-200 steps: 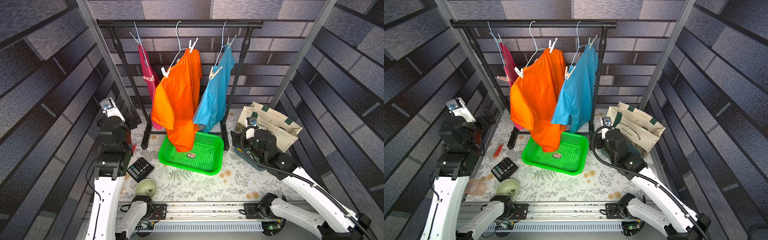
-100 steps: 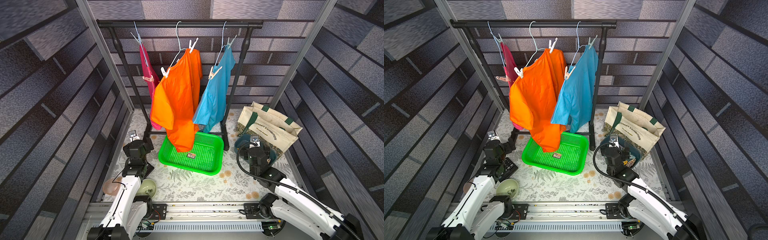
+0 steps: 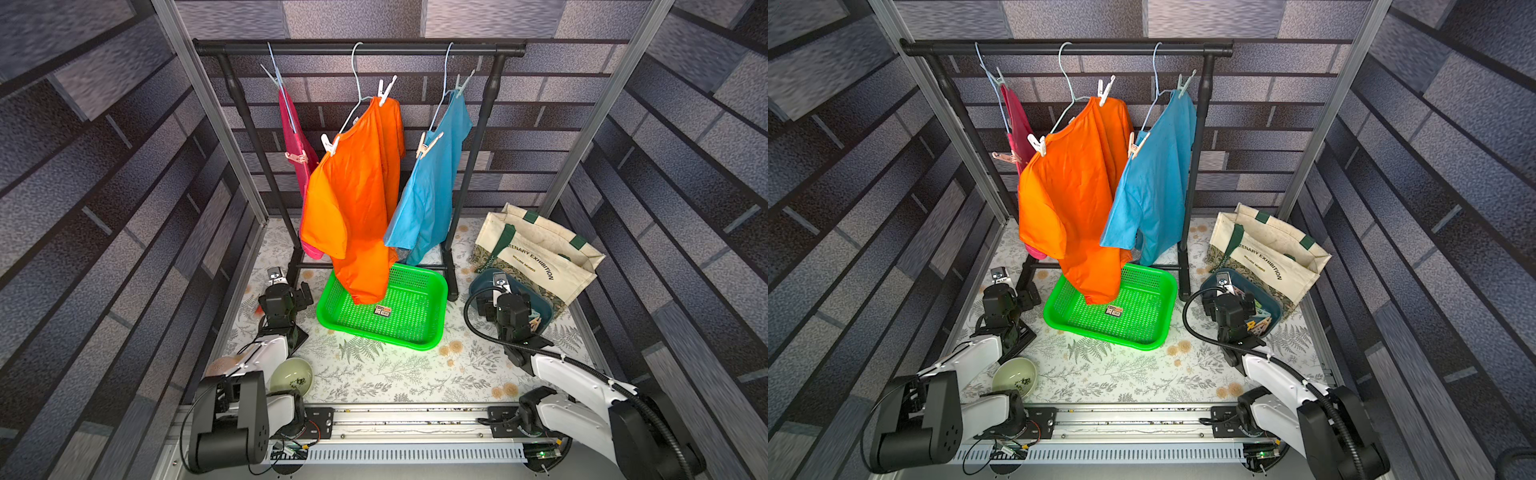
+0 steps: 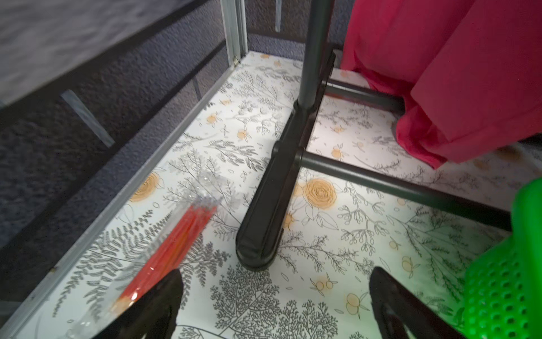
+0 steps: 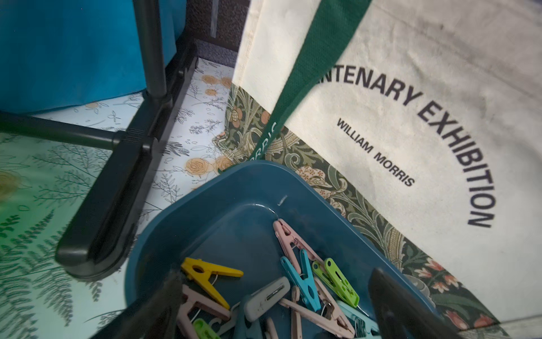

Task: Use clothespins to secure the t-shirt on both sides of the hanger
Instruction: Reset both arms

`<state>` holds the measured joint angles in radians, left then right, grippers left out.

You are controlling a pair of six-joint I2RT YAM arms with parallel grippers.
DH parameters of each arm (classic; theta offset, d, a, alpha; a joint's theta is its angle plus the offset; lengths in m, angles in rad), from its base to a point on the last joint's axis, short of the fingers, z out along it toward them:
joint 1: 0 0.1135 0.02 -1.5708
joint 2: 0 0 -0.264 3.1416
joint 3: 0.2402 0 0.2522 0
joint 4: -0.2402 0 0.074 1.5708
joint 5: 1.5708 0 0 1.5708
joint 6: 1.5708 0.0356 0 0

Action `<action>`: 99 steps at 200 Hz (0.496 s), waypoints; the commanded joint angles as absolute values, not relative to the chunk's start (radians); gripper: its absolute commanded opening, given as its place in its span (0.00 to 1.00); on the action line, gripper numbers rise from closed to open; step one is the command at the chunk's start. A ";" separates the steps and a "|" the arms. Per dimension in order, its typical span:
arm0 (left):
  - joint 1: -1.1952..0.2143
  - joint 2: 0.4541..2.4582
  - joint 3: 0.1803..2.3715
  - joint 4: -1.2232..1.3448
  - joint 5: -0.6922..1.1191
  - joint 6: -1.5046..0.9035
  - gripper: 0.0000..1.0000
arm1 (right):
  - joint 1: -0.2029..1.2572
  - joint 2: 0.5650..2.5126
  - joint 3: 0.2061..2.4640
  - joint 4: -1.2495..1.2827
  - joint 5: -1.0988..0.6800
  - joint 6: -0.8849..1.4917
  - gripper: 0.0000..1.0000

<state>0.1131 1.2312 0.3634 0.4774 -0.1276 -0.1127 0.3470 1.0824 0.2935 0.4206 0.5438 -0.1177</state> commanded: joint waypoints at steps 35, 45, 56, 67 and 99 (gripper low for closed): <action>0.127 1.390 0.403 0.701 0.002 -0.110 1.00 | 0.247 1.279 0.316 0.688 0.330 -0.120 1.00; 0.129 1.444 0.399 0.759 -0.003 -0.125 1.00 | 0.240 1.331 0.336 0.732 0.305 -0.126 1.00; 0.124 1.485 0.392 0.813 0.026 -0.106 1.00 | 0.236 1.374 0.369 0.735 0.286 -0.156 1.00; 0.113 1.526 0.388 0.860 0.042 -0.086 1.00 | 0.228 1.423 0.376 0.788 0.270 -0.175 1.00; 0.109 1.540 0.397 0.856 0.115 -0.051 1.00 | 0.171 1.416 0.345 0.826 0.169 -0.139 1.00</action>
<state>0.1135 1.5345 0.3824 0.8043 0.0315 -0.0921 0.2127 1.4216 0.3653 0.7441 0.2699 -0.1448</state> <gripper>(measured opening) 0.998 0.999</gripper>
